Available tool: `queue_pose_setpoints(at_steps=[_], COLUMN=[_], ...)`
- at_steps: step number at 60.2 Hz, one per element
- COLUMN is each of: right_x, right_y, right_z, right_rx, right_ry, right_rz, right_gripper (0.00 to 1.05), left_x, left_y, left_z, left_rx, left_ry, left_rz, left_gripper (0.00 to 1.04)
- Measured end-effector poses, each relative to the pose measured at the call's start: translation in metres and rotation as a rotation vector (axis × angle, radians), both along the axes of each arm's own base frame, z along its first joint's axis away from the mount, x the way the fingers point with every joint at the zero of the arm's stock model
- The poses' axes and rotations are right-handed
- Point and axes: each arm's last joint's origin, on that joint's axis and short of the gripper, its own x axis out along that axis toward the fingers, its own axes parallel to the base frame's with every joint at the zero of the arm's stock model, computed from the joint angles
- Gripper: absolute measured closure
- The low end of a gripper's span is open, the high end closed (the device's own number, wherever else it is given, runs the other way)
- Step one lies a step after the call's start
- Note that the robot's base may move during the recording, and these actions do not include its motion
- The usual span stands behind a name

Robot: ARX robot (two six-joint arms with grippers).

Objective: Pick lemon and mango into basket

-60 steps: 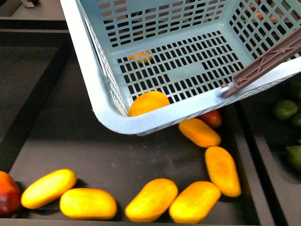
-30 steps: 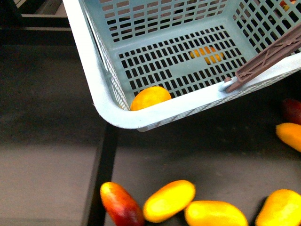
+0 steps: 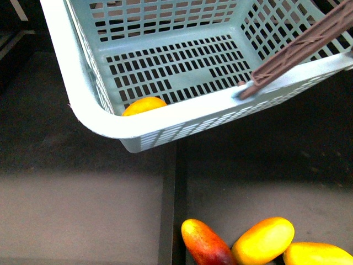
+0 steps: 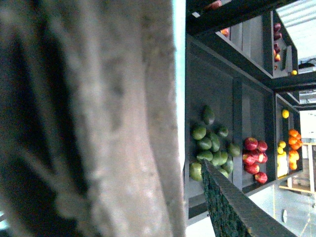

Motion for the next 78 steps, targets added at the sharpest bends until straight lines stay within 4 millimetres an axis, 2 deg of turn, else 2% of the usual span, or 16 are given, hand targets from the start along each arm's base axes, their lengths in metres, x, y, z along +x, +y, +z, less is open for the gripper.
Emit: queue_pose_setpoints(at_steps=[7, 16, 23, 29, 37, 43, 49, 59, 78], right_x=[0.035, 0.083, 0.121, 0.144, 0.166, 0.18, 0.191, 0.201, 0.238], right_y=[-0.008, -0.034, -0.068, -0.1, -0.133, -0.145, -0.15, -0.152, -0.174], right_z=[0.001, -0.008, -0.026, -0.046, -0.068, -0.081, -0.097, -0.125, -0.153], right_rx=[0.012, 0.012, -0.069, -0.107, -0.144, -0.232, -0.358, -0.431, -0.505], right_ry=[0.007, 0.03, 0.081, 0.168, 0.233, 0.285, 0.373, 0.546, 0.659], right_rz=[-0.026, 0.009, 0.034, 0.002, -0.009, 0.082, 0.217, 0.453, 0.548], right_gripper=[0.09, 0.09, 0.09, 0.09, 0.09, 0.09, 0.09, 0.09, 0.09], left_x=[-0.002, -0.003, -0.003, -0.003, -0.002, -0.002, -0.002, -0.002, -0.002], left_y=[-0.003, -0.004, -0.004, -0.003, -0.002, -0.002, -0.002, -0.002, -0.003], left_z=[0.0, 0.0, 0.0, 0.0, 0.0, 0.0, 0.0, 0.0, 0.0], left_rx=[-0.005, -0.006, -0.006, -0.004, 0.0, 0.001, -0.003, -0.003, -0.003], left_ry=[0.004, 0.005, 0.005, 0.003, 0.001, 0.0, 0.002, 0.003, 0.003], left_rz=[-0.013, -0.019, -0.019, -0.014, -0.004, -0.003, -0.009, -0.012, -0.012], left_gripper=[0.77, 0.77, 0.78, 0.78, 0.78, 0.78, 0.78, 0.78, 0.78])
